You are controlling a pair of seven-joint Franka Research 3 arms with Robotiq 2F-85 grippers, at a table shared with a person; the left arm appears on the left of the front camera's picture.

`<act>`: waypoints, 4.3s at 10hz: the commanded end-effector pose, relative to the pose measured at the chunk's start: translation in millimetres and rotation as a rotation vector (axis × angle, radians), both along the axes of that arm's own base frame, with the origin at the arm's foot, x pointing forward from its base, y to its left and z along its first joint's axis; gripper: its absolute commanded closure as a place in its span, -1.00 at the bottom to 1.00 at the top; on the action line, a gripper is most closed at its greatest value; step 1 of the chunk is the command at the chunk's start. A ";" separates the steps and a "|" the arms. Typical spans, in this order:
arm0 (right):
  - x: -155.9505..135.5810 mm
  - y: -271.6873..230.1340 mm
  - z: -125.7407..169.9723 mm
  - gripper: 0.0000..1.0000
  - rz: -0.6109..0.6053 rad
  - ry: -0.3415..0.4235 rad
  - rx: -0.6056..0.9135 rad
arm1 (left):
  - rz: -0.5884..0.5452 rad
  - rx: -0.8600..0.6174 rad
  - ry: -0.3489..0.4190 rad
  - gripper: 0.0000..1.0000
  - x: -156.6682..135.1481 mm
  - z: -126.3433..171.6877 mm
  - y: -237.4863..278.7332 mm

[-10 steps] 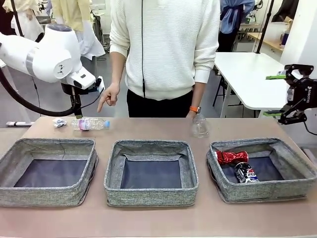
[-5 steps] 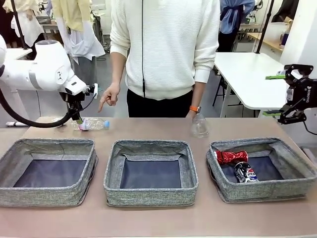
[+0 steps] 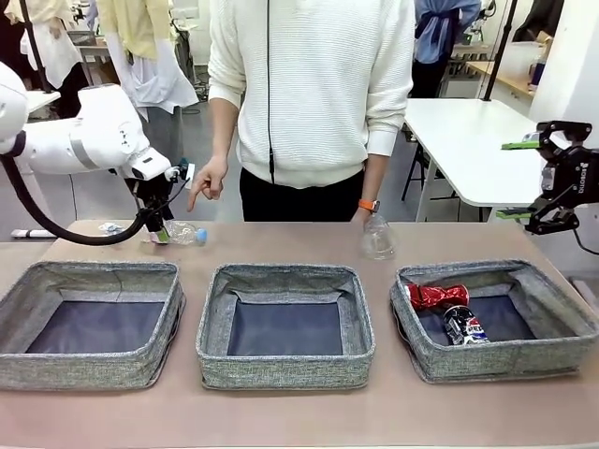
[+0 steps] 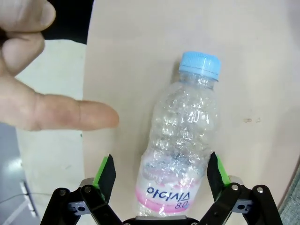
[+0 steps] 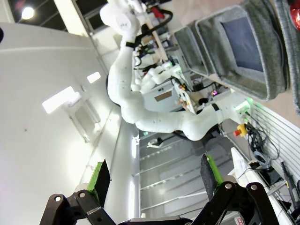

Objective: Sort the waste into the appropriate baskets.
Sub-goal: Pick up the waste item pointed out by the person.

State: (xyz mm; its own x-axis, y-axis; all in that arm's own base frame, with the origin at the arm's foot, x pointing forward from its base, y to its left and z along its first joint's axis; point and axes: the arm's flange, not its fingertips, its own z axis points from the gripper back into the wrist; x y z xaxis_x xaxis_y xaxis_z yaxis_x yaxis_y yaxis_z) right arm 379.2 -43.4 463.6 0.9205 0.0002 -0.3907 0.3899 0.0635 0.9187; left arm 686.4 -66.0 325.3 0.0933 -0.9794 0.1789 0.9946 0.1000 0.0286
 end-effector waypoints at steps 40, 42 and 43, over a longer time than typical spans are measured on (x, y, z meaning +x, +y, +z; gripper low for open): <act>2.3 1.3 2.5 -1.00 -0.010 -0.009 0.005 | 1.371 -0.285 0.319 0.26 -350.5 352.3 -295.1; 2.3 1.3 2.5 -1.00 -0.010 -0.009 0.005 | 1.376 -0.253 0.439 0.26 -338.5 359.4 -296.2; 2.3 1.3 2.5 -1.00 -0.010 -0.009 0.005 | 1.399 -0.232 0.462 0.26 -332.4 361.9 -296.7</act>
